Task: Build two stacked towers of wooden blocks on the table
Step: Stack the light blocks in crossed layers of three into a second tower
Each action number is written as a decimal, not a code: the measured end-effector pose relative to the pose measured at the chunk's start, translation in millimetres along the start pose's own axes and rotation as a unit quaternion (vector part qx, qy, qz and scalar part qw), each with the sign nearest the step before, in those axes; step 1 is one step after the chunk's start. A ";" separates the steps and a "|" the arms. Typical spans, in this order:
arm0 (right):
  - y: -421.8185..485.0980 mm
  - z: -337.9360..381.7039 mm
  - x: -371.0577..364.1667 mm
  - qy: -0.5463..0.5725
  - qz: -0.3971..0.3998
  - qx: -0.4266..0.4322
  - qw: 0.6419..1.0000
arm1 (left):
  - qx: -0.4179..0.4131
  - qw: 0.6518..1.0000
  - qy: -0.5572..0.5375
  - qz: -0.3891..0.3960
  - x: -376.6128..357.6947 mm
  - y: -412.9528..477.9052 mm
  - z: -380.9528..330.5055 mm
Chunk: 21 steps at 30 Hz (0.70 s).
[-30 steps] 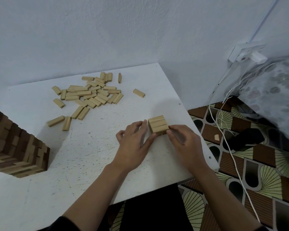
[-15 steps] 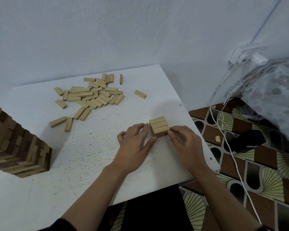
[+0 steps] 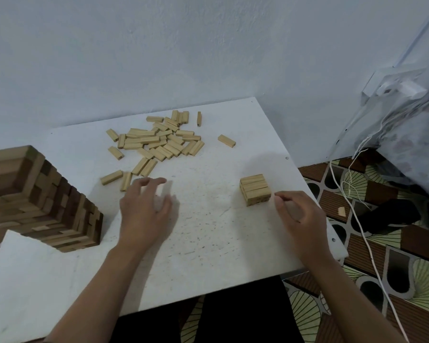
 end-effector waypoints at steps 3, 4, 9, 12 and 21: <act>-10.8 10.3 3.6 0.007 -0.023 0.029 0.999 | 0.036 0.999 0.025 0.004 9.8 -4.0 20.6; -15.1 14.1 2.6 0.009 -0.026 0.040 0.999 | 0.044 0.999 0.028 0.007 11.6 -5.9 25.5; -34.8 32.0 -13.3 0.025 0.006 0.083 0.996 | 0.070 0.996 0.011 0.054 6.0 -15.5 39.3; -45.1 47.5 -29.0 0.025 0.031 0.108 0.993 | 0.076 0.992 0.030 0.100 0.2 -19.8 37.7; -66.7 96.2 -103.7 0.007 0.134 0.163 0.977 | -0.002 0.991 0.069 0.114 10.3 -29.0 22.5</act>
Point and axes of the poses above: each hand's wrist, its own y-axis towards the middle knuckle, its own x-axis out of the back of the hand, z = x × y, the point moved 8 cm from there along y, towards the middle knuckle, and after that the axes turned 13 degrees about -x, right-handed, at the moved point
